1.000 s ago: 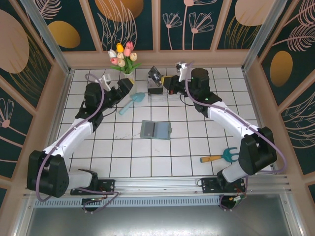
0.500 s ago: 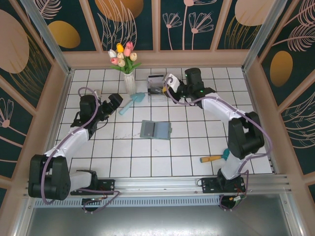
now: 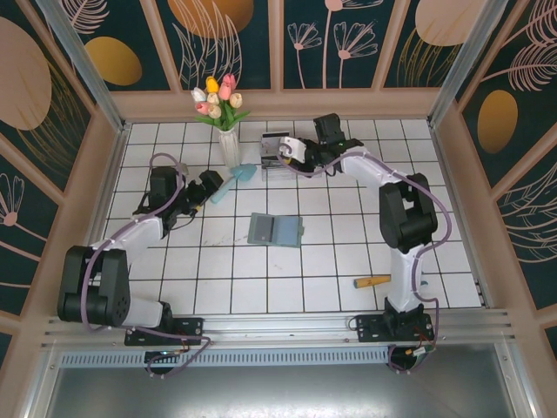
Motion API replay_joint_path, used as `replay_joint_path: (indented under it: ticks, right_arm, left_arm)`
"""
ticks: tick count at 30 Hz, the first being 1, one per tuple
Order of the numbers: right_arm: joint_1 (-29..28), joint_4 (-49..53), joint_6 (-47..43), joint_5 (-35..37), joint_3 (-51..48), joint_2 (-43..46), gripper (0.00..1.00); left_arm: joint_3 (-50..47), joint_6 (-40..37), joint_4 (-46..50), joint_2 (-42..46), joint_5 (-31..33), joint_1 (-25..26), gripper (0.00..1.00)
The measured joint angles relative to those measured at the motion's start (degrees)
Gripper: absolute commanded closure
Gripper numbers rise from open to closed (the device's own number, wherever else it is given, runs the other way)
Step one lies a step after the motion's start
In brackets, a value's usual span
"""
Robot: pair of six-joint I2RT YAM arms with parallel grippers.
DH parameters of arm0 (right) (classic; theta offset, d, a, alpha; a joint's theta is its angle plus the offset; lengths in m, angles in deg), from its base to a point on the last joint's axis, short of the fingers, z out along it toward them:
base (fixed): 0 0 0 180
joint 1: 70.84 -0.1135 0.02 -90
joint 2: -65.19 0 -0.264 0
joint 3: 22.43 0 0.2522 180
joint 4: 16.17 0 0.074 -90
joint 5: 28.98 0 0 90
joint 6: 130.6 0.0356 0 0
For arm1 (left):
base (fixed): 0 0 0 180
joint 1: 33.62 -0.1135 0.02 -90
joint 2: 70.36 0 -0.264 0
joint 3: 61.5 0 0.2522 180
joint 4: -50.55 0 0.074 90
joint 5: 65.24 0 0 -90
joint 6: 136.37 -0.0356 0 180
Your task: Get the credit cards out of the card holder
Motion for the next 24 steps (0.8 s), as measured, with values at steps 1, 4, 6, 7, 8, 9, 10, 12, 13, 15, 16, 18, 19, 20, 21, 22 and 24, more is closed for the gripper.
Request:
replay_joint_path:
  ticks: [1, 4, 6, 7, 8, 9, 10, 12, 13, 15, 16, 18, 19, 20, 21, 22, 24]
  right_arm:
    - [0.28, 0.94, -1.07, -0.52, 1.86, -1.05, 1.0]
    - [1.07, 2.78, -3.89, -1.2, 6.84, -4.24, 1.0]
    - [1.53, 3.78, -5.49, -1.57, 9.01, -5.9, 1.0]
    - [1.75, 4.48, -6.21, -2.01, 9.7, -6.54, 1.0]
    - [1.97, 4.96, -6.84, -2.4, 10.01, -6.97, 1.0]
    - [2.1, 5.25, -7.34, -2.75, 10.1, -7.19, 1.0]
    - [2.32, 5.62, -7.76, -3.21, 10.1, -7.37, 1.0]
    - [2.64, 6.16, -8.46, -3.91, 10.1, -7.48, 1.0]
    - [2.78, 6.21, -8.74, -4.11, 10.1, -7.48, 1.0]
    - [2.97, 6.16, -9.07, -4.87, 10.1, -7.48, 1.0]
    - [3.02, 6.16, -9.2, -5.27, 10.1, -7.48, 1.0]
    - [3.02, 6.23, -9.27, -5.86, 10.21, -7.58, 1.0]
    - [3.02, 6.43, -9.27, -6.43, 10.78, -7.93, 1.0]
    - [3.02, 6.51, -9.29, -6.82, 11.58, -8.46, 1.0]
    - [3.02, 6.71, -9.29, -7.15, 12.33, -9.01, 1.0]
    - [3.02, 6.84, -9.31, -7.43, 12.96, -9.53, 1.0]
    - [3.02, 7.26, -9.55, -7.91, 13.6, -10.23, 1.0]
  left_arm:
    - [0.44, 0.0, 0.02, -0.55, -0.48, 0.0, 0.01]
    - [1.49, 0.0, 0.02, -1.75, -1.33, 0.0, 0.01]
    - [2.01, -0.02, 0.02, -2.49, -2.05, 0.0, 0.01]
    - [2.27, -0.02, 0.02, -2.93, -2.36, 0.0, 0.02]
    - [2.49, -0.02, 0.02, -3.34, -2.69, 0.0, 0.01]
    - [2.58, 0.0, 0.0, -3.65, -3.08, 0.0, 0.01]
    - [2.62, 0.0, 0.02, -3.98, -3.5, 0.0, 0.02]
    - [2.62, 0.09, 0.0, -4.5, -4.07, 0.0, 0.01]
    - [2.62, 0.09, -0.02, -4.74, -4.42, 0.0, 0.01]
    - [2.62, 0.15, -0.02, -5.03, -5.07, 0.0, 0.01]
    - [2.62, 0.26, -0.02, -5.14, -5.27, 0.0, 0.01]
    - [2.62, 0.31, -0.04, -5.31, -5.73, 0.0, 0.01]
    - [2.62, 0.31, -0.04, -5.4, -6.08, 0.0, 0.01]
    - [2.62, 0.31, -0.04, -5.49, -6.38, 0.0, 0.01]
    - [2.62, 0.28, -0.07, -5.6, -6.56, 0.0, 0.02]
    - [2.62, 0.28, -0.11, -5.75, -6.78, 0.0, 0.01]
    - [2.62, 0.31, -0.55, -6.21, -7.17, 0.0, 0.02]
